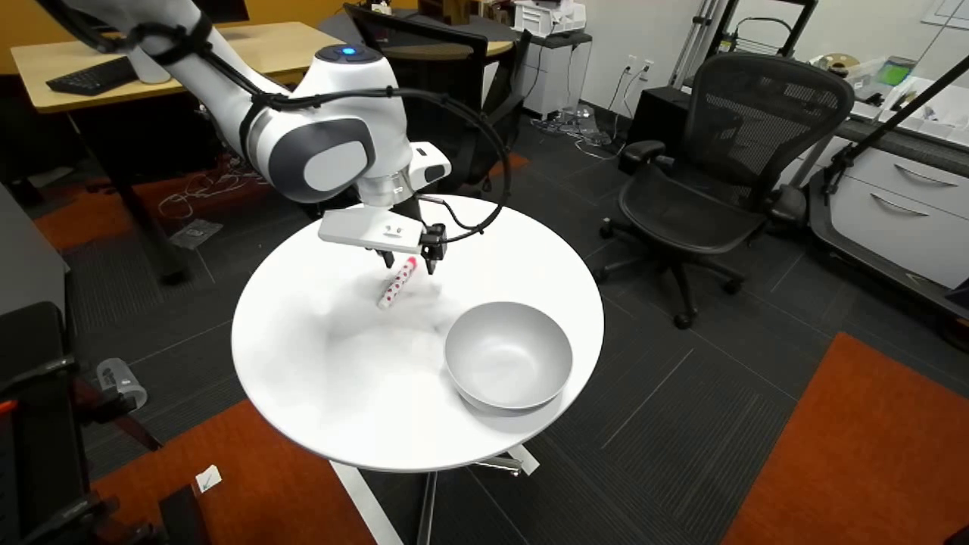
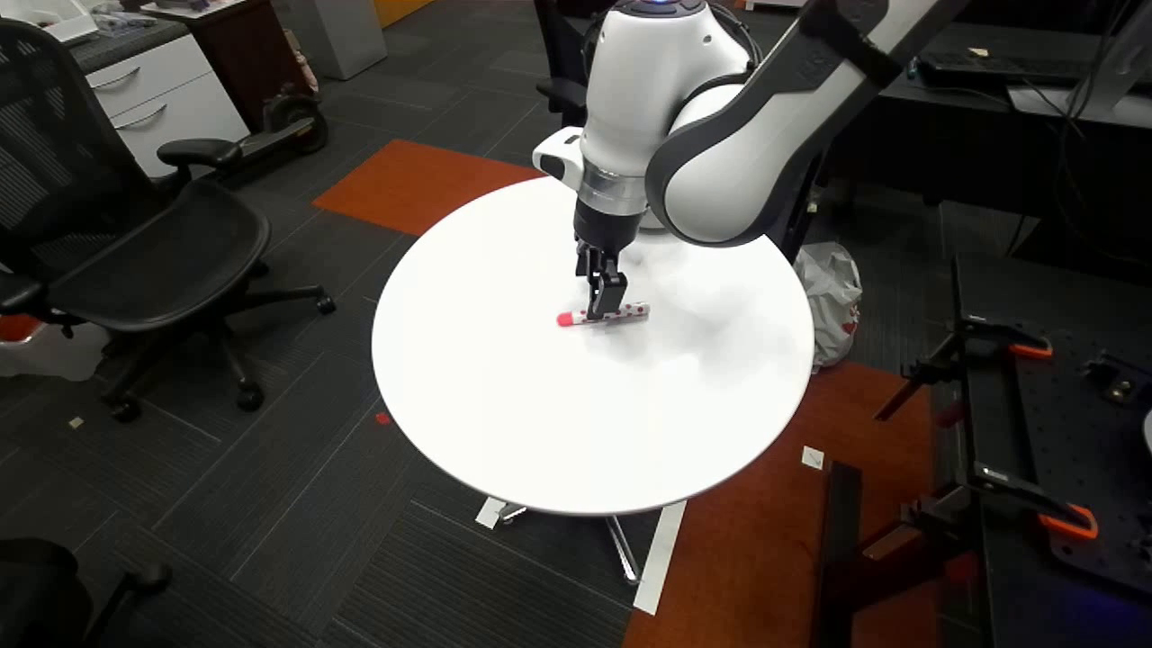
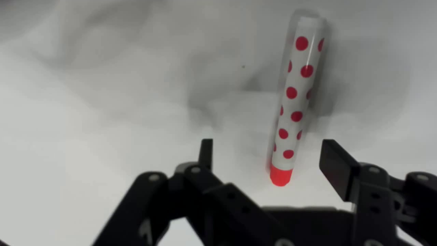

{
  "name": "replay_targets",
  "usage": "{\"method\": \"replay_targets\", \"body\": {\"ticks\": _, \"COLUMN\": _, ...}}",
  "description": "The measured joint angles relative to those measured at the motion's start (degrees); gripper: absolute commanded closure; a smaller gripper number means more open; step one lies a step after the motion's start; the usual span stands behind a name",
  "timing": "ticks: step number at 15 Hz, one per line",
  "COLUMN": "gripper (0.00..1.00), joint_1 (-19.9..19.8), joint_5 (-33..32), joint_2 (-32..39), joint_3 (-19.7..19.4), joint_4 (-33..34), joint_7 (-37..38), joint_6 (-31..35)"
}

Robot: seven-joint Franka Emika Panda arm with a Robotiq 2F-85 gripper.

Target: Pick up the marker in the bowl and put it on the table.

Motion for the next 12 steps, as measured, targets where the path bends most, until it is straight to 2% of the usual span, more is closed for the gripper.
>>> {"method": "replay_targets", "body": {"ticks": 8, "gripper": 0.0, "joint_1": -1.4, "joint_5": -0.28, "joint_2": -7.55, "joint_3": 3.36, "joint_4": -3.39, "joint_7": 0.01, "joint_6": 0.44}}
{"method": "replay_targets", "body": {"ticks": 12, "gripper": 0.0, "joint_1": -1.9, "joint_5": -0.26, "joint_2": -9.89, "joint_3": 3.77, "joint_4": -5.3, "joint_7": 0.01, "joint_6": 0.43}}
